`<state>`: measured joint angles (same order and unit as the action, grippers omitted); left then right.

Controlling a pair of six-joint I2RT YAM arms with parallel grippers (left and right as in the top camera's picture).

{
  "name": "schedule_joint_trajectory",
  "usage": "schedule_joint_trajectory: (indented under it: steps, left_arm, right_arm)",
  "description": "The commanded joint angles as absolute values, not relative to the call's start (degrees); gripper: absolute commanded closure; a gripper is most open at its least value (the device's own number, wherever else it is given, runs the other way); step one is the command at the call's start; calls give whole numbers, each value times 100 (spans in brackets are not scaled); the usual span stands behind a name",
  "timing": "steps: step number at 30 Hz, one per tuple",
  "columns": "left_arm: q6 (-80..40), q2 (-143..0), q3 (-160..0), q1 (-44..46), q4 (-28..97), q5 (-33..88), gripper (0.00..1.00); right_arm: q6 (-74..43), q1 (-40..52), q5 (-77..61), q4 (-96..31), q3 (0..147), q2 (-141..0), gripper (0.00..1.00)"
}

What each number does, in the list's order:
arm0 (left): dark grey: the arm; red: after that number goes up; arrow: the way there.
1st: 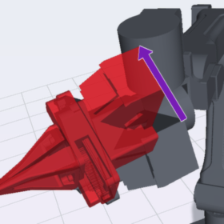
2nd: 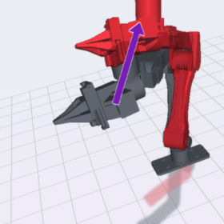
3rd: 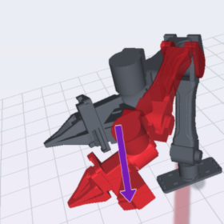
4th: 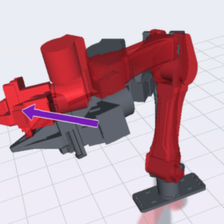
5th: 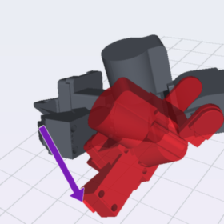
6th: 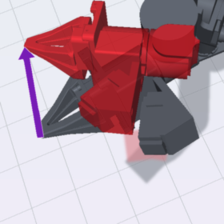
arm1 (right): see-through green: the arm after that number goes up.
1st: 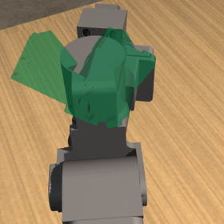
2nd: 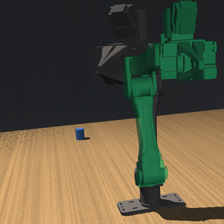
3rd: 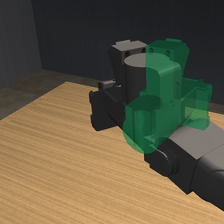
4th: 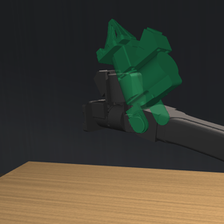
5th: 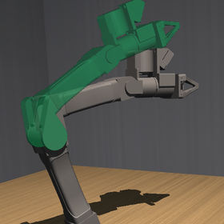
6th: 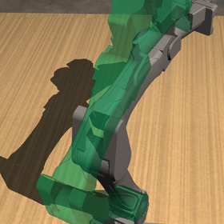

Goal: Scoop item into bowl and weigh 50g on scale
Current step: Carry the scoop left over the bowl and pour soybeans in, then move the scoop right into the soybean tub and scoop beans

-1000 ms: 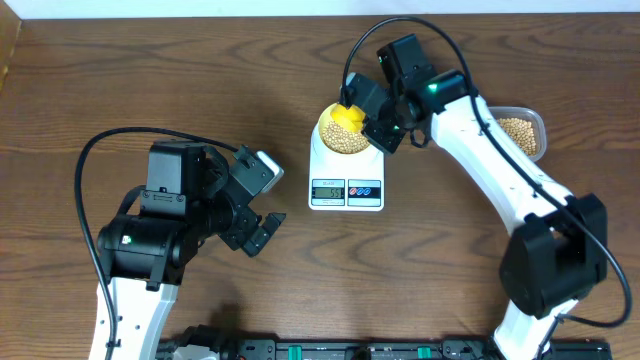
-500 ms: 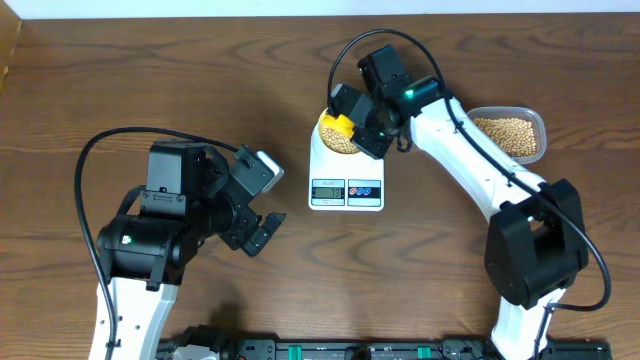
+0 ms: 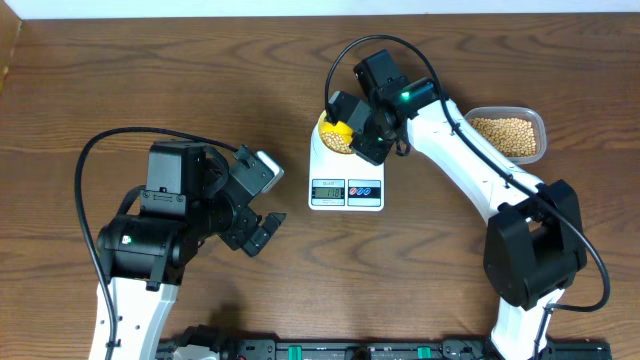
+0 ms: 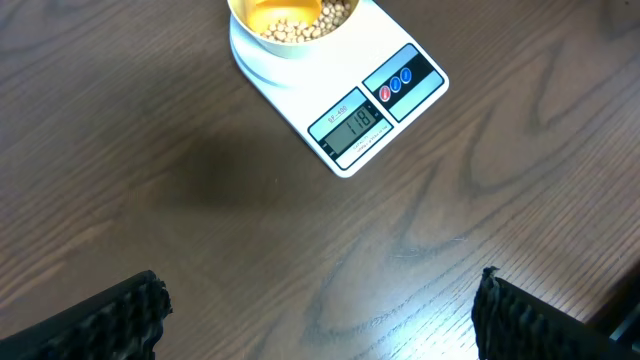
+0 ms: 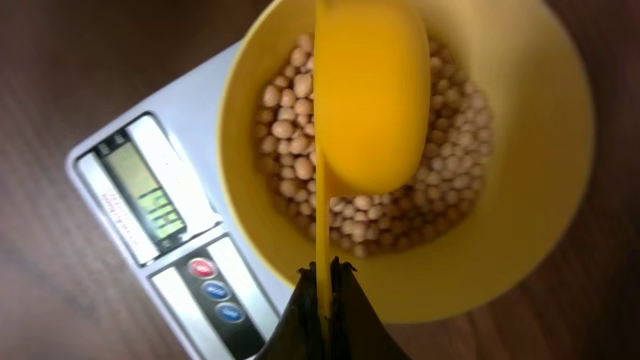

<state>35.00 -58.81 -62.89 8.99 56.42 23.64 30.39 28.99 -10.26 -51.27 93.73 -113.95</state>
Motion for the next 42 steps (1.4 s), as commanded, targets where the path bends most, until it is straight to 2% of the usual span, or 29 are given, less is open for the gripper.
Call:
schedule_joint_trajectory:
  steps: [1,10,17,27,42]
  left_arm:
    - [3599,-5883,-6399,869,5651,2351,1]
    - [3599,-5883,-6399,869,5651,2351,1]
    - [3599,-5883,-6399,869,5651,2351,1]
    - [3599,-5883,-6399,869,5651,2351,1]
    - [3599,-5883,-6399,869,5651,2351,1]
  right_arm:
    - [3026,2856,-1417,-5247,9450,-11399,99]
    - [2716,2491,-2060,-5500,9708,-11399,99]
    - [2628,1929,-3756,-5865,9789,-11399,99]
    - [2320,1391,-5085,-6128,9789,-11399,99]
    - [2137,71,-5269,-7223,9789,-11122,99]
